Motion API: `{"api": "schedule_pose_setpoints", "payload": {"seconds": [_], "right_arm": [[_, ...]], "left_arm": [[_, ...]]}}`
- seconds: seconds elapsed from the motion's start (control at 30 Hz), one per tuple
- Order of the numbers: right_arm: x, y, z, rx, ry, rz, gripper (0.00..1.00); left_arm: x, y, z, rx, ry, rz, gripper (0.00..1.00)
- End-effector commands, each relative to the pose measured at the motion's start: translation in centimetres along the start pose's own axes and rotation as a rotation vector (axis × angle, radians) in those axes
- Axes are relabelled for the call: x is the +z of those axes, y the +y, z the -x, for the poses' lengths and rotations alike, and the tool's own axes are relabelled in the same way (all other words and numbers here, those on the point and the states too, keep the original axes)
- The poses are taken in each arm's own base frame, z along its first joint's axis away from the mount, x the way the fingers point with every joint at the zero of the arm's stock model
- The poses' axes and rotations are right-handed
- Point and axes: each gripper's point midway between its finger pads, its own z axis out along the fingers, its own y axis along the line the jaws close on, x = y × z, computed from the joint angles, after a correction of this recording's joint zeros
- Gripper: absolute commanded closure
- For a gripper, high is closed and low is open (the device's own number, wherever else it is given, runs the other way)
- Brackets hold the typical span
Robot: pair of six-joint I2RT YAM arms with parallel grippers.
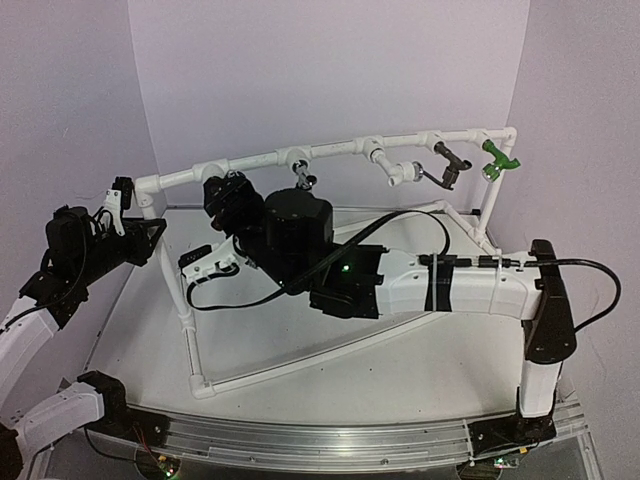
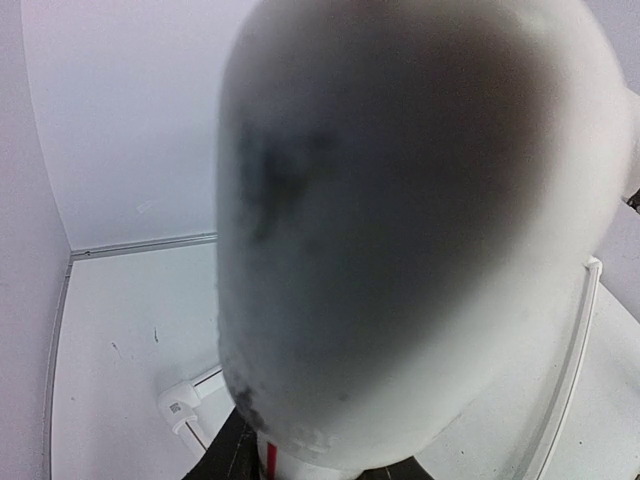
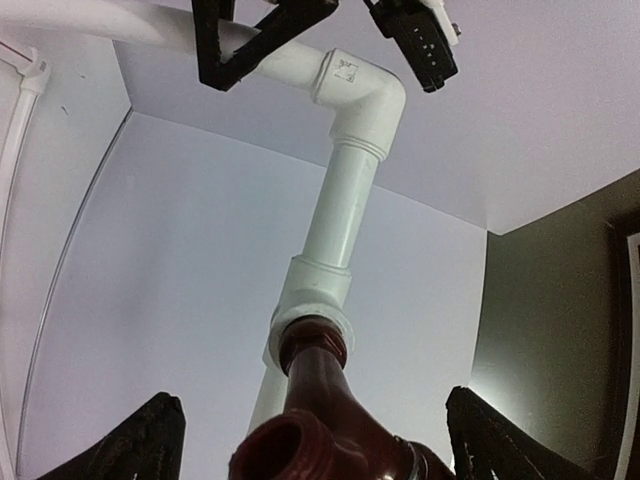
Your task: Install the water faucets
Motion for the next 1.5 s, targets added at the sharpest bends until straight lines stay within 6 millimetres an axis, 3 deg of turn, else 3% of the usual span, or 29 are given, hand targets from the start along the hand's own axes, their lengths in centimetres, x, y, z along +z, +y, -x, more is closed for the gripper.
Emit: {"api": "schedule_pose_setpoints", "payload": {"seconds": [0.0,0.07,0.17,0.27,0.43,0.57,0.73,0.83,0.93,0.97,1.03,1.1,1.2,1.27,1.37,1.47], "right_arm": [[1.5,-0.9,-1.5,-0.134,0.063,-0.010,0.21],[1.6,-0.5,-1.3,-0.084,0.058,0.009,0.41],[1.7,0.3,-1.3,0.023,0.068,0.035,0.54],[1.8,0.5,-1.3,0.153,0.082,0.030,0.78],[2.7,0.1,-1.2,0.449,0.108,-0.020,1.00],[3.3,-1.8,-1.9,0.820,0.125,-0.149,1.00],[3.2,-3.9,-5.3,1.598,0.147,-0.327,1.00],[2.7,-3.8,-7.2,2.081,0.127,-0.429,1.00],[2.4,-2.7,-7.7,2.589,-0.006,-0.448,1.00],[2.4,-1.8,-7.4,2.710,-0.046,-0.421,1.00],[2.3,-1.8,-7.3,2.910,-0.186,-0.397,1.00],[2.2,-2.5,-6.5,2.933,-0.296,-0.329,0.91],[1.4,-3.4,-5.4,2.819,-0.350,-0.221,0.57],[0.5,-3.4,-4.4,2.692,-0.366,-0.140,0.41],[-1.6,-2.8,-2.1,2.366,-0.370,-0.009,0.17],[-3.6,-1.8,-0.9,2.032,-0.309,0.072,0.06]], "left_arm": [[0.1,-2.0,-4.2,-0.155,0.172,-0.107,0.98],[0.1,-2.1,-4.2,-0.154,0.172,-0.108,0.98],[0.1,-2.1,-4.1,-0.153,0.173,-0.110,0.98],[0.2,-2.1,-4.3,-0.154,0.178,-0.112,0.98],[0.3,-2.1,-4.3,-0.153,0.181,-0.116,0.98],[0.2,-2.1,-4.3,-0.155,0.179,-0.112,0.98],[0.3,-1.9,-4.3,-0.158,0.181,-0.103,0.98],[0.4,-1.9,-4.4,-0.160,0.184,-0.098,0.98],[0.4,-1.6,-4.4,-0.161,0.182,-0.085,0.98],[0.4,-1.5,-4.4,-0.161,0.181,-0.081,0.98],[0.4,-1.4,-4.4,-0.162,0.181,-0.071,0.98],[0.5,-1.3,-4.4,-0.163,0.182,-0.067,0.98],[0.5,-1.3,-4.6,-0.164,0.185,-0.067,0.98],[0.5,-1.3,-4.4,-0.163,0.182,-0.067,0.98],[0.4,-1.3,-4.3,-0.160,0.177,-0.068,0.98],[0.3,-1.4,-4.3,-0.161,0.177,-0.073,0.98]]}}
